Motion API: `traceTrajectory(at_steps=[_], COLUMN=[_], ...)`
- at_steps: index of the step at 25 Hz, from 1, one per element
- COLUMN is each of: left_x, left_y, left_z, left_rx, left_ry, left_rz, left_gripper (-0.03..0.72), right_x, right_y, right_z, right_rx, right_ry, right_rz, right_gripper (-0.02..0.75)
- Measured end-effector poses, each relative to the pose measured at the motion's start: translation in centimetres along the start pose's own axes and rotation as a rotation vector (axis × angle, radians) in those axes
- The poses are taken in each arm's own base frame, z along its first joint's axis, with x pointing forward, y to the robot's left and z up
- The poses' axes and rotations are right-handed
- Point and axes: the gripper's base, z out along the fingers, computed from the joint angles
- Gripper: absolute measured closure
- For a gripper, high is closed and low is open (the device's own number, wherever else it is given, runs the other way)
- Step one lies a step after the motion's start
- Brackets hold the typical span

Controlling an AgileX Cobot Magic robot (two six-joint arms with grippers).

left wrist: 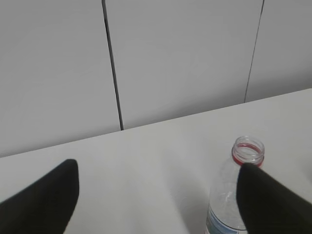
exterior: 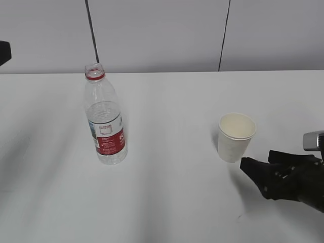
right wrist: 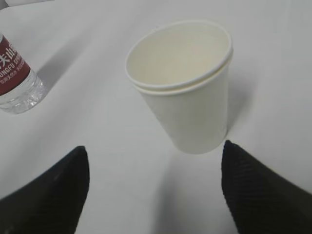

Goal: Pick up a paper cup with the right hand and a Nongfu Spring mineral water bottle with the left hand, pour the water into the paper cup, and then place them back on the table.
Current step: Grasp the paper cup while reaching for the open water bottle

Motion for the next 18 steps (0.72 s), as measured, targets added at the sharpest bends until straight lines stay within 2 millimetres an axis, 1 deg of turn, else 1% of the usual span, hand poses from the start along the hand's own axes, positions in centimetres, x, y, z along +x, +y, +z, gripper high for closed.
traceTrajectory(at_steps=[2, 7, 14, 18], left_x=[0.1, 0.6, 0.7, 0.7], left_y=[0.0, -0.1, -0.1, -0.1], left_z=[0.0, 0.0, 0.0, 0.0], left_rx=[0.002, 0.011, 0.012, 0.013], left_ry=[0.01, 0.066, 0.072, 0.074], left_rz=[-0.001, -0.001, 0.0, 0.002], left_gripper=[0.098, 0.098, 0.098, 0.098], right_x=[-0.3, -0.8, -0.3, -0.4], right_y=[-0.1, -0.5, -1.5, -2.0], right_z=[0.3, 1.3, 3.4, 4.6], right_rx=[-0.001, -0.006, -0.008, -0.019], right_ry=[-0.011, -0.031, -0.009, -0.015], right_rz=[-0.004, -0.014, -0.027, -0.042], right_gripper=[0.106, 0.099, 0.098, 0.097])
